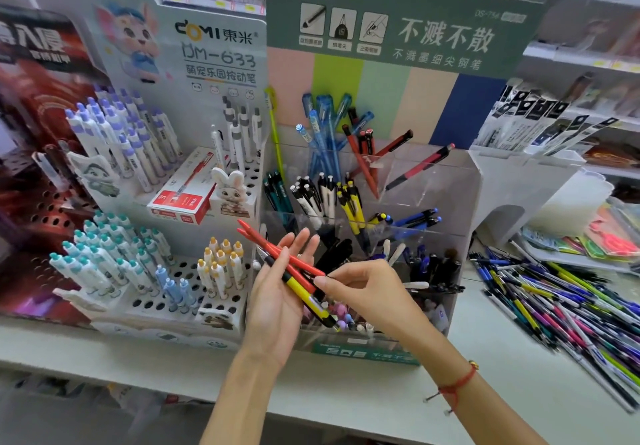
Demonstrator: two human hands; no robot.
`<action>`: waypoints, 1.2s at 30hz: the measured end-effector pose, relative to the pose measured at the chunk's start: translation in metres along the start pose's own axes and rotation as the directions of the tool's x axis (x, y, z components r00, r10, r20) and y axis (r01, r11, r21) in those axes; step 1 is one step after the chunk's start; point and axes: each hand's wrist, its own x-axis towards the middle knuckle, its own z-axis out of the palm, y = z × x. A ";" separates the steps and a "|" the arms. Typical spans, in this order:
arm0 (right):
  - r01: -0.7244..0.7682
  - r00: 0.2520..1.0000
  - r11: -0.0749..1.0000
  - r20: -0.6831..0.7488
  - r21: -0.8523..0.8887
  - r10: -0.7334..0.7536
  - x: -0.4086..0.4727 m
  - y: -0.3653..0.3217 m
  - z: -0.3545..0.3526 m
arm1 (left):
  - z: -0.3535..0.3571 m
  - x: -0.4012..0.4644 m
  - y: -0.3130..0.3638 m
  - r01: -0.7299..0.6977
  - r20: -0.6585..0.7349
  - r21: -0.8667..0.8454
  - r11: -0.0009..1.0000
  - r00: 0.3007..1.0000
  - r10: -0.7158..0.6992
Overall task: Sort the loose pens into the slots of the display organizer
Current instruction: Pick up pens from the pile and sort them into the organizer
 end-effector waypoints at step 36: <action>0.409 0.544 0.840 -0.644 -0.356 -0.538 0.034 -0.057 -0.151 | 0.035 0.025 -0.002 -0.037 0.084 0.171 0.985 0.996 0.023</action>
